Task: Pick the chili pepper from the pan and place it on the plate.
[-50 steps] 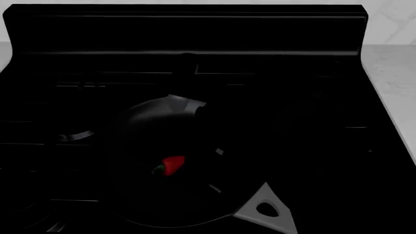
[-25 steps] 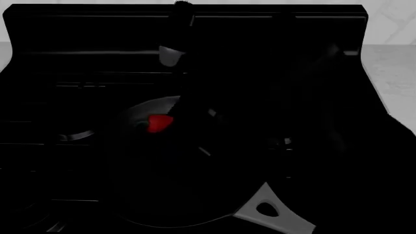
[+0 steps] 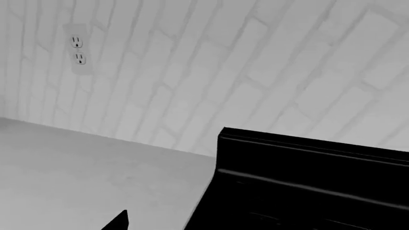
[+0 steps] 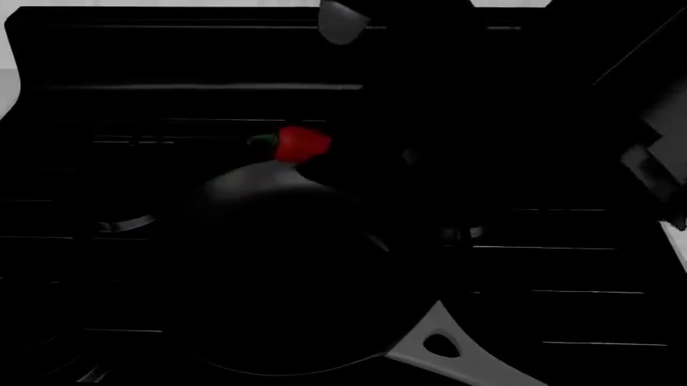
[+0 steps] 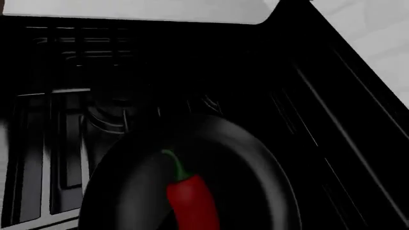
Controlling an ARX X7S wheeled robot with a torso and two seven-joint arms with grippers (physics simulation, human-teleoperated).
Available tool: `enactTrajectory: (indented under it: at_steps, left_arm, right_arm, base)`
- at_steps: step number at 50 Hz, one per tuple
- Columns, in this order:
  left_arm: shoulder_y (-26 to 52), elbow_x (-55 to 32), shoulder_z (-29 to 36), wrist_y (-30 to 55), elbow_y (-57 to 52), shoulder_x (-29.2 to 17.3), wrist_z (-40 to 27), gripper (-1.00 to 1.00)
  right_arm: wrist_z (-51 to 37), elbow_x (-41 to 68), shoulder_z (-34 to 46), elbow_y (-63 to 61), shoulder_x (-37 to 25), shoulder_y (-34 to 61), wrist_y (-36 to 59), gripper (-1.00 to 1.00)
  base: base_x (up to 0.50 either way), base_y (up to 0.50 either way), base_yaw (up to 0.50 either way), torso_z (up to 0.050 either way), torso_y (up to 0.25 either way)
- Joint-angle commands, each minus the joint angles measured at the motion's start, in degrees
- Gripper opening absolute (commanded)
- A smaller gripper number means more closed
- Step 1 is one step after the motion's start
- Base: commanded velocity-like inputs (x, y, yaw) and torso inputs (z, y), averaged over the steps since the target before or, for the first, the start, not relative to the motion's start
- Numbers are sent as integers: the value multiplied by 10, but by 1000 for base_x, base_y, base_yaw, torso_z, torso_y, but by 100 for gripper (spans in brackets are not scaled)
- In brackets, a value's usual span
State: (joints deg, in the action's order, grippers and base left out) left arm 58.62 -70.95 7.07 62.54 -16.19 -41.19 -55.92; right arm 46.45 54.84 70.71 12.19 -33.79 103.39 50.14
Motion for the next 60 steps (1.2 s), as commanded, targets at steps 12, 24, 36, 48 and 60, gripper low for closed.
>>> enactTrajectory:
  at_steps: [12, 24, 36, 48, 60]
  left_arm:
    - [-16, 14, -11, -24, -1, 10, 45, 100]
    - [-22, 43, 5, -51, 26, 17, 83, 100]
    - [-18, 53, 14, -60, 38, 22, 97, 100]
    - [-22, 91, 44, -88, 78, 43, 131, 100]
    - [-26, 96, 48, -96, 87, 45, 139, 100]
  right_arm:
    - [-256, 203, -136, -273, -202, 47, 205, -100]
    - [-355, 245, -151, -285, -265, 70, 276, -100]
    - [-438, 328, -175, -316, -382, 64, 304, -100]
    - [-516, 330, -170, -262, -489, 42, 298, -100]
    - [-577, 318, -164, -217, -502, 29, 296, -100]
  base:
    - [0, 0, 0, 0, 0]
    - [0, 0, 0, 0, 0]
    - [0, 0, 0, 0, 0]
    - [0, 0, 0, 0, 0]
    - [0, 0, 0, 0, 0]
